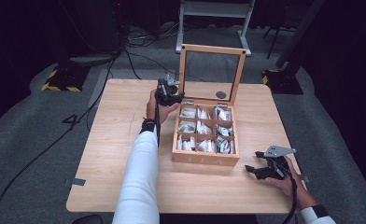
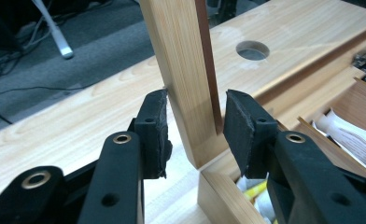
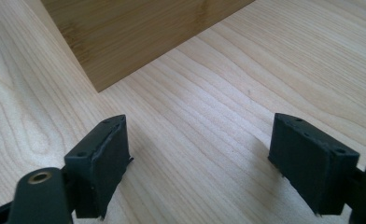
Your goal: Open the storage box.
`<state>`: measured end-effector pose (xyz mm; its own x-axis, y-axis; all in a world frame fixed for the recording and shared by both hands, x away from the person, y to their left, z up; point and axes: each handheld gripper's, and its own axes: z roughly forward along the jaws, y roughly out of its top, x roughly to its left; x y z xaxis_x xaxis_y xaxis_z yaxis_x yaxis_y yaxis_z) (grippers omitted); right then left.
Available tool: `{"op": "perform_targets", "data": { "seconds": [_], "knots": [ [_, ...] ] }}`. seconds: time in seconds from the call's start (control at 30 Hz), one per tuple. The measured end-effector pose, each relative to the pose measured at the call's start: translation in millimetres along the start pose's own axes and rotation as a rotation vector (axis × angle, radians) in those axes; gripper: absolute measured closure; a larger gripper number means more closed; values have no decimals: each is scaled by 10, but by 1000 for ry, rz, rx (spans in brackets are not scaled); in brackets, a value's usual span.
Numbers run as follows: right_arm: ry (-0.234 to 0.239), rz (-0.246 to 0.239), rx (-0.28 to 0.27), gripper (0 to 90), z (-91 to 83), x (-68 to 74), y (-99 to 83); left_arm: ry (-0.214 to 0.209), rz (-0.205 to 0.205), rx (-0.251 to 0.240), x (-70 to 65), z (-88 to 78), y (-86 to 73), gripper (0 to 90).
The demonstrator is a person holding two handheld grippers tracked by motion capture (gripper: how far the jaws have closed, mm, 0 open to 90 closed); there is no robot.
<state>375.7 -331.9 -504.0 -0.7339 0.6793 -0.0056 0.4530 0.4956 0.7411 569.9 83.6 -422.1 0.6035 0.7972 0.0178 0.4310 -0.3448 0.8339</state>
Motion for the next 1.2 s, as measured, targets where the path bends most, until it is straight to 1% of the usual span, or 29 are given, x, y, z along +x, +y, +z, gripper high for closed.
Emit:
{"op": "perform_targets", "data": {
  "seconds": [0.03, 0.1, 0.13, 0.2, 0.3, 0.4, 0.43, 0.5, 0.53, 0.63, 0.67, 0.7, 0.73, 0.8, 0.87, 0.97, 1.07, 1.13, 1.2],
  "knots": [
    [0, 0, 0, 199, 0, 0, 0, -5, -2, -1, -5, -3, -9, 592],
    [0, 0, 0, 199, 0, 0, 0, -9, 14, 10, -27, -27, -25, 575],
    [0, 0, 0, 199, 0, 0, 0, -3, 23, 12, -37, -48, -31, 562],
    [0, 0, 0, 199, 0, 0, 0, -5, 23, 9, -36, -106, -41, 534],
    [0, 0, 0, 199, 0, 0, 0, 3, 43, 31, -35, -194, -54, 469],
    [0, 0, 0, 199, 0, 0, 0, 3, 37, 39, -42, -304, -67, 373],
    [-2, 0, 1, 199, -1, 1, 0, 7, 42, 40, -49, -345, -69, 364],
    [-2, 0, 1, 199, -1, 1, 0, -5, 46, 43, -67, -421, -81, 325],
    [-1, 0, 0, 199, -1, 1, 0, -3, 53, 45, -78, -456, -85, 314],
    [-3, 1, 1, 199, -2, 2, -1, -1, 60, 69, -114, -559, -94, 269],
    [-3, 2, 1, 199, -2, 3, -1, 13, 84, 73, -132, -601, -96, 266],
    [-5, 2, 1, 199, -2, 3, -1, 14, 87, 78, -146, -626, -98, 259],
    [-6, 3, 1, 198, -3, 5, -2, 3, 87, 81, -161, -654, -103, 242],
    [-10, 4, 2, 197, -5, 9, -1, -13, 108, 104, -187, -721, -116, 204],
    [-12, 4, 8, 197, -12, 7, 0, -5, 139, 122, -215, -780, -133, 184],
    [-13, 7, 14, 198, -17, 3, 4, -5, 171, 111, -259, -911, -186, 179],
    [-14, 8, 21, 210, -25, 1, 8, -4, 192, 98, -291, -1053, -270, 182],
    [-15, 12, 20, 241, -33, 3, 8, 6, 208, 109, -308, -1119, -340, 184],
    [12, 3, 12, 299, -62, 6, 14, 14, 223, 121, -311, -1179, -423, 178]
  ]
}}
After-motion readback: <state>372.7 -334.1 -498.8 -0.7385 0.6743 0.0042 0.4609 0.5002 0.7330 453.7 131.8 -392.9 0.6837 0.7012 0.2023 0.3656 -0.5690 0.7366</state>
